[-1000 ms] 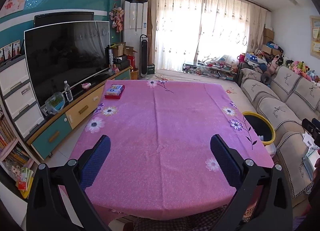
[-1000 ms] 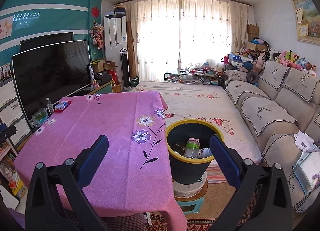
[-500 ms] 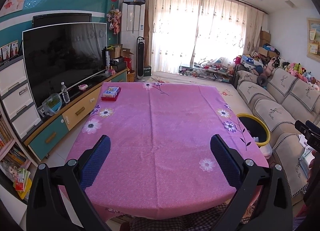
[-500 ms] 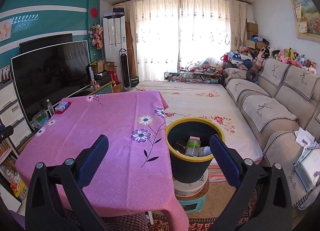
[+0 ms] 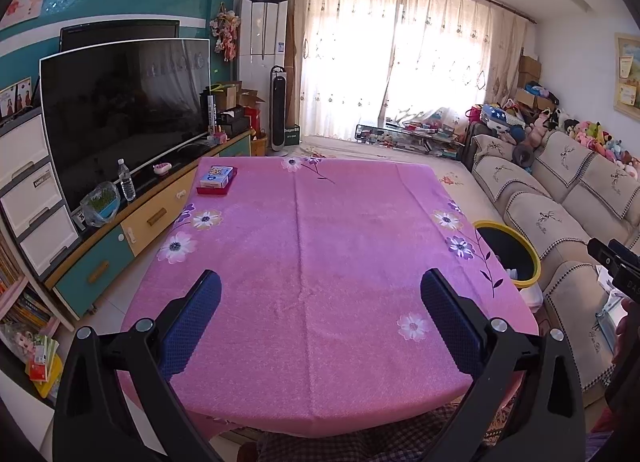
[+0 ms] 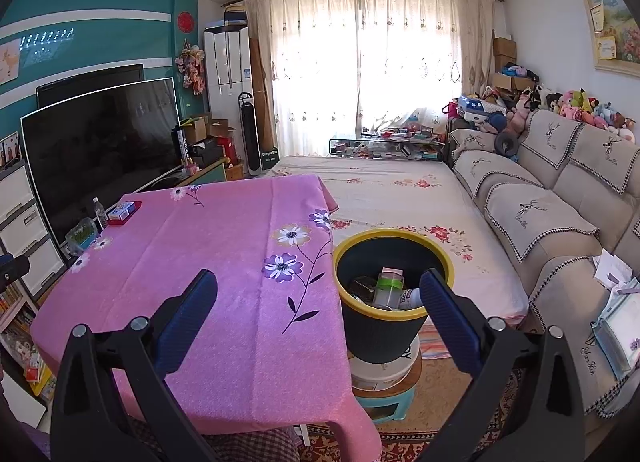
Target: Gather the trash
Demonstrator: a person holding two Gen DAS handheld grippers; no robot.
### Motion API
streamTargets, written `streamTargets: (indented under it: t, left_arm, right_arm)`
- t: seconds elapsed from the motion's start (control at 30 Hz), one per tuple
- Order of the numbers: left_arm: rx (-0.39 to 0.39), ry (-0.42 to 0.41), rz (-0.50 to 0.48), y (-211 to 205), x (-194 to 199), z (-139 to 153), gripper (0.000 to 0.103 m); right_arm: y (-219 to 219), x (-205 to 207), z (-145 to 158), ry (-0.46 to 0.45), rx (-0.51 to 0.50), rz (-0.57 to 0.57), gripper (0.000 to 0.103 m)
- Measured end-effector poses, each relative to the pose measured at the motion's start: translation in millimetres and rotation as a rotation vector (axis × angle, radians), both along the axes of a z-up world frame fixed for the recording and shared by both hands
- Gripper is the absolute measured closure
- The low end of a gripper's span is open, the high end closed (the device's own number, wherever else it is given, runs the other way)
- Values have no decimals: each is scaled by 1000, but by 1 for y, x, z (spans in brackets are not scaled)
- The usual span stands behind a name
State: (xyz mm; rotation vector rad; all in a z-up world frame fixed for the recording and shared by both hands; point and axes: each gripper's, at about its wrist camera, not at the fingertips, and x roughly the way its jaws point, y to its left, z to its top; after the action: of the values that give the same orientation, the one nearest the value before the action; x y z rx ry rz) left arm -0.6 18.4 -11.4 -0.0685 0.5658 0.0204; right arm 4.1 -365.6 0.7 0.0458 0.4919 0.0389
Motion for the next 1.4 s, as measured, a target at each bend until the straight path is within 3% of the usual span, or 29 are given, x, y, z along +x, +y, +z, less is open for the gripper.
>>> streamTargets:
  t: [1.4]
  left_arm:
    - [6,19,-23,-4,5,-13,5]
  right_arm:
    - [2,3,-7,11,4,-2,7]
